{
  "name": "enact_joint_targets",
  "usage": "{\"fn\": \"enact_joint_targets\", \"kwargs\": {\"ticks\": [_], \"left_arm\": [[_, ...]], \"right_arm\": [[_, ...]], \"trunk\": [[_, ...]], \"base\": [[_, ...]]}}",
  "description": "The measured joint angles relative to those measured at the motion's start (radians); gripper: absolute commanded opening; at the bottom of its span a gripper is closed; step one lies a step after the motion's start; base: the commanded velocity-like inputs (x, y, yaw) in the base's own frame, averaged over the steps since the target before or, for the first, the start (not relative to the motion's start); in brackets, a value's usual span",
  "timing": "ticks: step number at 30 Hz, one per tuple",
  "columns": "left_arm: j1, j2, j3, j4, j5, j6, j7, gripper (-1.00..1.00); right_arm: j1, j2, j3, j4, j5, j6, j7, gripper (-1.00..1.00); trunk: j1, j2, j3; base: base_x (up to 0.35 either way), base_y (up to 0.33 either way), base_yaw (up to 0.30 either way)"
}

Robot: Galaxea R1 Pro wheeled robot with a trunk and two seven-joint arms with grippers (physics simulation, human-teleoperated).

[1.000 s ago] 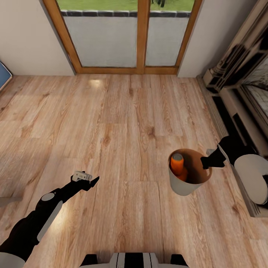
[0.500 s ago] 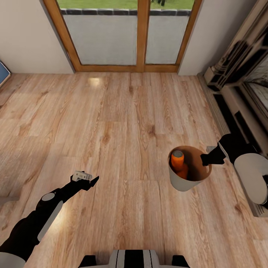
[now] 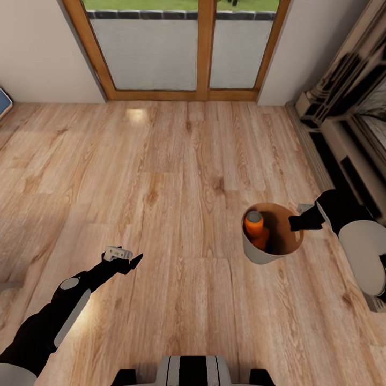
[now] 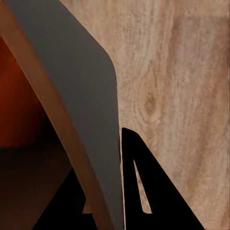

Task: Put the three can of soda from the living room inside the tash can in the kitchen.

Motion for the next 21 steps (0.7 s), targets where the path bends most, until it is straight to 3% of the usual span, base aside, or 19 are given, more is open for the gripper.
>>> {"fn": "enact_joint_targets", "kwargs": {"ticks": [3, 8, 13, 21], "left_arm": [[0.0, 0.0, 0.0, 0.0, 0.0, 0.0, 0.0, 1.0], [0.0, 0.0, -0.001, 0.0, 0.0, 0.001, 0.001, 1.0], [0.001, 0.0, -0.001, 0.0, 0.0, 0.001, 0.001, 1.0], [0.0, 0.0, -0.001, 0.0, 0.0, 0.002, 0.001, 1.0]], "right_arm": [[0.013, 0.0, -0.004, -0.02, 0.004, -0.001, 0.001, -1.0], [0.025, 0.001, -0.067, -0.04, -0.003, 0.0, 0.002, -1.0], [0.027, 0.002, -0.074, -0.043, 0.004, -0.001, 0.001, -1.0], [0.027, 0.004, -0.077, -0.044, 0.003, -0.001, 0.001, -1.0]], "trunk": [[0.012, -0.021, -0.009], [0.027, -0.049, -0.022], [0.027, -0.049, -0.022], [0.058, -0.105, -0.047]], "base": [[0.0, 0.0, 0.0], [0.0, 0.0, 0.0], [0.0, 0.0, 0.0], [0.0, 0.0, 0.0]]}}
